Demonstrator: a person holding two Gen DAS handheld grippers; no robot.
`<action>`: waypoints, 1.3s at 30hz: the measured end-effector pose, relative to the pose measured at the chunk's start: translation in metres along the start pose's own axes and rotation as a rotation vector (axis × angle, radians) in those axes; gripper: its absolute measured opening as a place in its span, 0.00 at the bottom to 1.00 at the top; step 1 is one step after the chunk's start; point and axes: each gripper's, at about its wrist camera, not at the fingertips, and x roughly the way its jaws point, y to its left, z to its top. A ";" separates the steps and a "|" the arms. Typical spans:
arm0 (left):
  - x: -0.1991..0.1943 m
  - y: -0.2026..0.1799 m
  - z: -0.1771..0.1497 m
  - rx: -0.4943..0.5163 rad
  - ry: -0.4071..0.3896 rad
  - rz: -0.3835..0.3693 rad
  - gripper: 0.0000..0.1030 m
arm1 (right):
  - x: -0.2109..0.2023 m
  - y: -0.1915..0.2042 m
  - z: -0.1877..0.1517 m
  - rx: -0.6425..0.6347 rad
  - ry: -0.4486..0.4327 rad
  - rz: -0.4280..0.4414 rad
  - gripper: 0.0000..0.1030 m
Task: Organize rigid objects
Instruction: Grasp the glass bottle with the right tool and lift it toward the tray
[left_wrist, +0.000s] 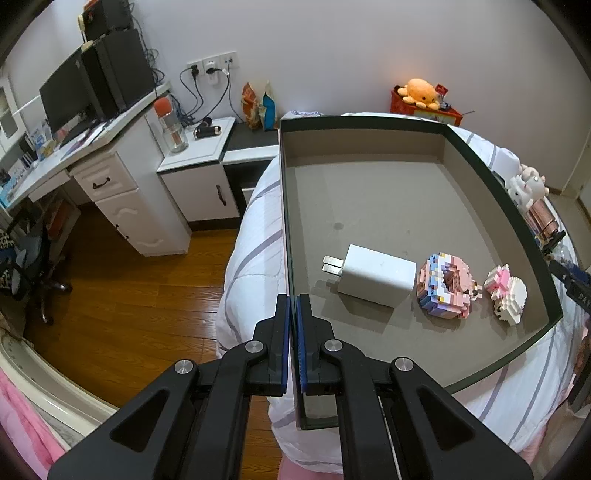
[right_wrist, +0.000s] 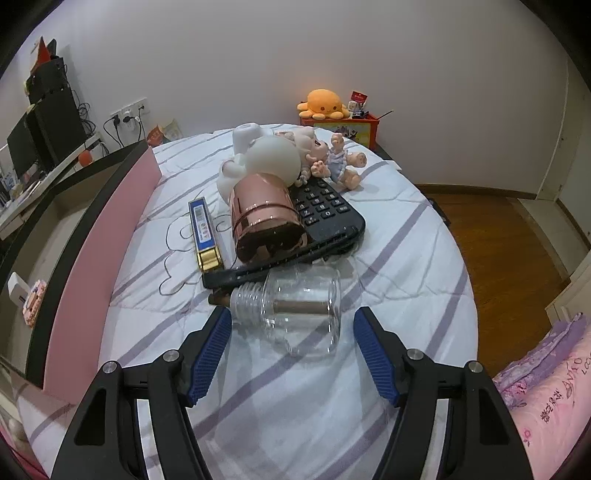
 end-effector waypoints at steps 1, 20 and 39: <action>0.000 0.000 0.000 0.004 0.000 0.001 0.03 | 0.002 0.000 0.001 -0.001 0.002 0.000 0.76; 0.000 0.000 0.000 0.015 0.002 0.005 0.03 | -0.011 0.002 0.004 -0.018 -0.022 0.060 0.62; 0.001 -0.001 0.000 -0.001 0.005 -0.012 0.03 | -0.052 0.149 0.053 -0.271 -0.120 0.278 0.62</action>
